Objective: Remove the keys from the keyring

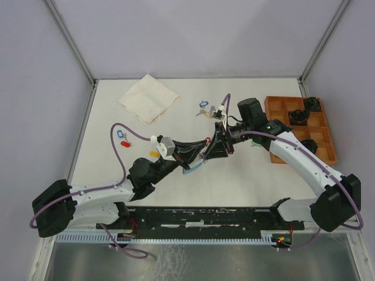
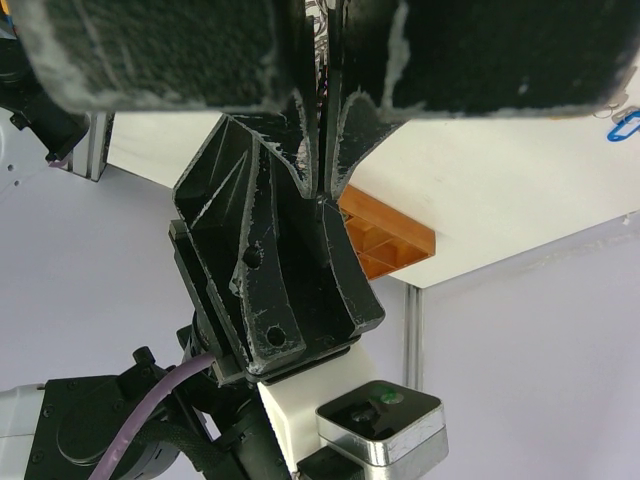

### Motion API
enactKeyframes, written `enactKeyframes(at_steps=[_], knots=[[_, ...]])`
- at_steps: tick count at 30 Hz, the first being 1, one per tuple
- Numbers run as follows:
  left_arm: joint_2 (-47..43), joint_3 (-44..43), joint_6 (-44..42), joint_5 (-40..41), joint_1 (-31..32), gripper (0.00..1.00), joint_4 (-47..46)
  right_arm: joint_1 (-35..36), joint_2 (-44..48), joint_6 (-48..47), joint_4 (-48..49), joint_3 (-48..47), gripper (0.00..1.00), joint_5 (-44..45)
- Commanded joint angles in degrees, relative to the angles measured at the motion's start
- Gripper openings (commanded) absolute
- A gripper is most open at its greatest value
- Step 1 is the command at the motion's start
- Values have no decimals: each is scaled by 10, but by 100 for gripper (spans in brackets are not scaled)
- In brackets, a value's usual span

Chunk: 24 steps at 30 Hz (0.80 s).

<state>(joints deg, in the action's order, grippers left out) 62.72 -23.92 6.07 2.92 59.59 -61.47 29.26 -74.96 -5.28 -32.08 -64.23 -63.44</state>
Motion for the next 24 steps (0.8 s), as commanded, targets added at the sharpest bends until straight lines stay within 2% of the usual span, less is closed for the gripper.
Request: enactKeyframes(at_steps=[1,11,20,24], knots=[[-15,-4,-11,14,1,3,-51,3,0,19,24,0,34,-13],[-14,-6,-6,23,2,3,-50,13,-12,29,21,-3,34,-12],[-11,-8,-2,28,1,3,-49,17,-17,36,24,-4,27,-20],[-11,-9,0,32,1,3,-49,17,-20,37,25,-4,28,-23]])
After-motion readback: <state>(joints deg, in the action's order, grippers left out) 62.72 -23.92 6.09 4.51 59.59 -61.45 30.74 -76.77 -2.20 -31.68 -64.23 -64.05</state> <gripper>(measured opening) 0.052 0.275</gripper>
